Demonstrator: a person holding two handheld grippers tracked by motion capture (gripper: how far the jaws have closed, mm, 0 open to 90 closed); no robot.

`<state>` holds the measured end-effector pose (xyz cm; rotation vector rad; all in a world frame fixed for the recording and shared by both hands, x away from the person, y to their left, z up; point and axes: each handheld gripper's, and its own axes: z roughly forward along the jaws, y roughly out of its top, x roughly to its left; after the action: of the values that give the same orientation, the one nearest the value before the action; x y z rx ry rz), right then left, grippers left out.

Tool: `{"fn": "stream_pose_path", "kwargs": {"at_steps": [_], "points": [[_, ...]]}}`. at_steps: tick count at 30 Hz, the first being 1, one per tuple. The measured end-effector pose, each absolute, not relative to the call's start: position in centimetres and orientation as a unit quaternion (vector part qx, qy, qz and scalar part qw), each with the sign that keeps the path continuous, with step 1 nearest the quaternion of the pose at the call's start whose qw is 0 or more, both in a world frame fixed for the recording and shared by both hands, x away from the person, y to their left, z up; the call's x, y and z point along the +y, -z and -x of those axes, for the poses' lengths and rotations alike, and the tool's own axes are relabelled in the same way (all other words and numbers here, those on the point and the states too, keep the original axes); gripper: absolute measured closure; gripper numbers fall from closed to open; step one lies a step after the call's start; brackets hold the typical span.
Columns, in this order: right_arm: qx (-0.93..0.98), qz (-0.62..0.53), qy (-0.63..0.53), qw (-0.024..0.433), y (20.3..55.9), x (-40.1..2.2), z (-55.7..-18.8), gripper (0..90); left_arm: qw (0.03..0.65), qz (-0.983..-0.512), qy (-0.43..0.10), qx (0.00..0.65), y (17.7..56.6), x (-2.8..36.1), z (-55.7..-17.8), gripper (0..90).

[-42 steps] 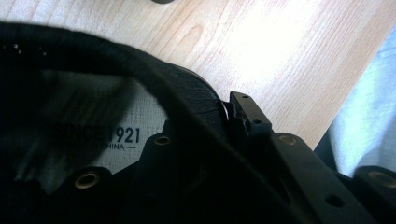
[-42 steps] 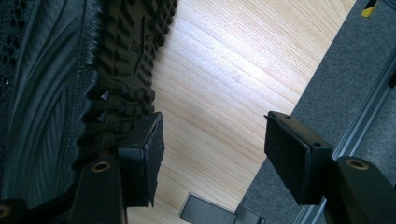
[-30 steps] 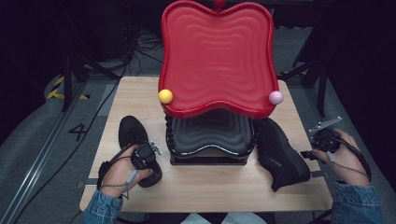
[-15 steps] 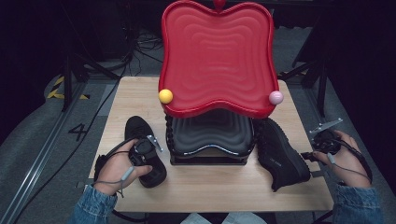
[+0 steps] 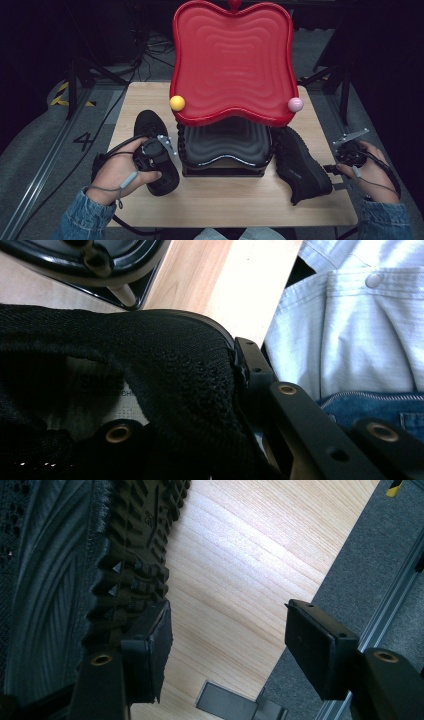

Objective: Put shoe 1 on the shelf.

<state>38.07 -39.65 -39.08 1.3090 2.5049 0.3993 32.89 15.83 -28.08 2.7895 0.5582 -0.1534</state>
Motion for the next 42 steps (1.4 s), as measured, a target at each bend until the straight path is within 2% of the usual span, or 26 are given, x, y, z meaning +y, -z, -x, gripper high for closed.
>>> {"fn": "stream_pose_path", "kwargs": {"at_steps": [17,26,42], "points": [[0.867,-0.456,-0.141,0.143,39.1,-39.9,-38.0,36.2,0.144,-0.972,0.004,0.186,21.8,15.6,-31.8,84.3],[0.867,-0.455,-0.141,0.143,39.2,-39.9,-38.0,36.3,0.119,-0.977,-0.022,0.176,18.6,14.8,-31.2,84.2],[0.868,-0.451,-0.147,0.144,38.9,-39.8,-37.6,36.3,0.134,-0.975,-0.057,0.168,14.4,15.9,-30.8,84.2]]}}
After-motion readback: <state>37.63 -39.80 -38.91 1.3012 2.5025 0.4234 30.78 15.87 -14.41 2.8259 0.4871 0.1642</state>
